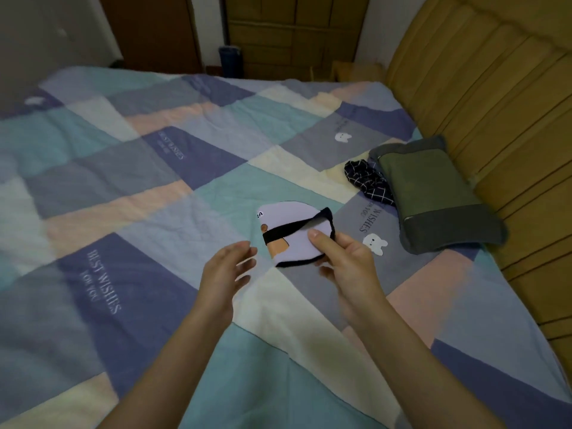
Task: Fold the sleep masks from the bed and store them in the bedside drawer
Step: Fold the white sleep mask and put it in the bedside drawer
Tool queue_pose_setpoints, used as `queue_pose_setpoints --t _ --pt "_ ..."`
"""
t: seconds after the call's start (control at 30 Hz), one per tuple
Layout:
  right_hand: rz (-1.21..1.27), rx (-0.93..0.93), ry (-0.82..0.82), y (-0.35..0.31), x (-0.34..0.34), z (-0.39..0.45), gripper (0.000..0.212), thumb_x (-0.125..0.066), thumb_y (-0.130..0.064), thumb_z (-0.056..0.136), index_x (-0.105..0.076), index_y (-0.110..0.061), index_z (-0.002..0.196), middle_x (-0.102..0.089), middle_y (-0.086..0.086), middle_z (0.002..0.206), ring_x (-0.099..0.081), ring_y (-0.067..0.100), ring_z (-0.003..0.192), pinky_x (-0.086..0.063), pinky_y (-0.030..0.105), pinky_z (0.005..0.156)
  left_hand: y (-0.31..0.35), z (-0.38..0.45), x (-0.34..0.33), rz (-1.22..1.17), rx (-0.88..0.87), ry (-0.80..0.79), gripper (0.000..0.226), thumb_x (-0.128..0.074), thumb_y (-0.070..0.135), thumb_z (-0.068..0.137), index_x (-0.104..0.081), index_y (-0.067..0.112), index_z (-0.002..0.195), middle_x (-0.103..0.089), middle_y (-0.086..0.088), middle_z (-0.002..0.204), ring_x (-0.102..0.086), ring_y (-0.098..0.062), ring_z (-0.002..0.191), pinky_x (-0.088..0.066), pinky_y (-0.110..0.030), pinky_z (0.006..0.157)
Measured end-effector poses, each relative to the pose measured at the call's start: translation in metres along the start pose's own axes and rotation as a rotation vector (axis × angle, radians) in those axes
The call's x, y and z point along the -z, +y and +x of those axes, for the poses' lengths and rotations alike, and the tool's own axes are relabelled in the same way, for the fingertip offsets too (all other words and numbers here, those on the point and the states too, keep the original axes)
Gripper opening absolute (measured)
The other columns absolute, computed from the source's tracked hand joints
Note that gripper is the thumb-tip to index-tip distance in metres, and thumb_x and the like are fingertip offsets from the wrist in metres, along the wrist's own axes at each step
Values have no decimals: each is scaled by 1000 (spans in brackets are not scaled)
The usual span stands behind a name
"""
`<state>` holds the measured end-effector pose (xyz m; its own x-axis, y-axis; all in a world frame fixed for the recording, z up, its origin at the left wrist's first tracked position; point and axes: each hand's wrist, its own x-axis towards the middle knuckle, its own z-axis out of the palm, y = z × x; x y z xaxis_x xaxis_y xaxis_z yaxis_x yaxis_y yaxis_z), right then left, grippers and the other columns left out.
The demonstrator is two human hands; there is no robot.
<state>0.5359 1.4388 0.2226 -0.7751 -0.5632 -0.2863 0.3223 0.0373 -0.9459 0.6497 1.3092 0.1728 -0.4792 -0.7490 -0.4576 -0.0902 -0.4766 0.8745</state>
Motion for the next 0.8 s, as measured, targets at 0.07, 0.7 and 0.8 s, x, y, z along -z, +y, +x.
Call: queue_pose_setpoints --t 0.07,0.7,0.8 --pt "6 47 -32 -32 -7 -23 4 -69 -17 83 -69 -13 82 -64 1 71 -49 9 55 -38 20 55 28 -27 10 34 -89 2 15 -56 25 91 -63 18 103 -70 2 98 -64 -14 90 -47 -29 78" --pt "53 156 -537 -206 -177 -299 8 -70 -21 82 -69 -15 87 -71 -6 62 -62 19 79 -49 42 90 197 -318 205 689 -670 303 64 -69 44 78 -43 29 134 -47 18 133 -47 -2 119 -37 -18 90" --pt "76 151 -601 -207 -220 -337 4 -69 -18 82 -66 -16 81 -68 2 70 -60 21 79 -47 47 96 210 -362 261 786 -712 425 65 -66 51 79 -37 37 136 -41 24 134 -43 1 121 -36 -23 96"
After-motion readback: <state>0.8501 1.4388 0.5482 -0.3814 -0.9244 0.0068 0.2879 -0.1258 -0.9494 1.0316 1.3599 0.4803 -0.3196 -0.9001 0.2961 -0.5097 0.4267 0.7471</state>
